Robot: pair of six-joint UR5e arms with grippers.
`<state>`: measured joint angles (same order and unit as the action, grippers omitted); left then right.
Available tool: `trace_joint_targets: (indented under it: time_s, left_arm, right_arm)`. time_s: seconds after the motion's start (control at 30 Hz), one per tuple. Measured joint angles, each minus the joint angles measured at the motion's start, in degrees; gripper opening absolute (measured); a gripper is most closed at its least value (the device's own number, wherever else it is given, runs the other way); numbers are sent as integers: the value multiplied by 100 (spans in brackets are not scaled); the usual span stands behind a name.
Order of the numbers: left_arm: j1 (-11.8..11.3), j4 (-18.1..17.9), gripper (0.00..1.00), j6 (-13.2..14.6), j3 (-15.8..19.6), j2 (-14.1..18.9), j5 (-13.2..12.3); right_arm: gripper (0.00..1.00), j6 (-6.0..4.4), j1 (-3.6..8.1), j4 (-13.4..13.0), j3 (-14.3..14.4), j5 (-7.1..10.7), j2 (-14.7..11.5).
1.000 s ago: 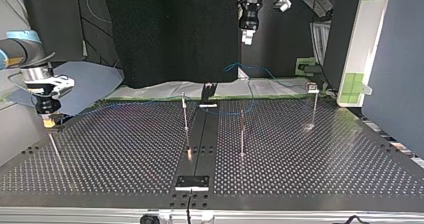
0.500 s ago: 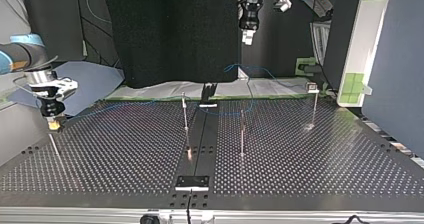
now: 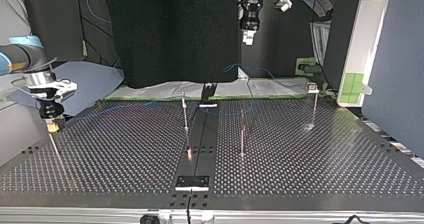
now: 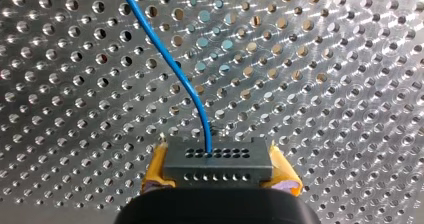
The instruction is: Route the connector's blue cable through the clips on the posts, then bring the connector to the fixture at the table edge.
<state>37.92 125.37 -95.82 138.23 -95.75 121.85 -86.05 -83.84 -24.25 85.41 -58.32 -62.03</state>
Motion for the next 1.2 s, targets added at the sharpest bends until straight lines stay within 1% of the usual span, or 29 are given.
trace_joint_targets:
  time_s: [0.23, 0.6, 0.73, 0.83, 0.93, 1.0, 1.17, 1.2]
  left_arm:
    - [-1, -3, 100, 2, 0, 1, 0]
    - [-7, -3, 100, 36, 0, 1, -6]
    - [-16, -3, 100, 39, -1, 1, -8]
    - [-18, -3, 100, 38, -1, 1, -8]
    - [-19, -3, 100, 38, -1, 1, -9]
    - [-19, -3, 100, 38, -1, 1, -8]
    - [-20, -3, 100, 39, -2, 1, -6]
    - [-20, -2, 100, 39, -2, 1, -6]
  right_arm:
    - [0, -62, 10, -73, 2, 7, 14]
    - [0, -71, 16, -114, 2, 36, 36]
    - [0, -79, 19, -135, 3, 80, 47]
    - [0, -127, 18, -190, 6, 131, 54]
    - [0, -216, 13, -257, 12, 153, 59]
    - [0, -258, 6, -296, 13, 158, 63]
    - [0, -267, -2, -319, 7, 162, 66]
    - [5, -263, -4, -319, 8, 161, 69]
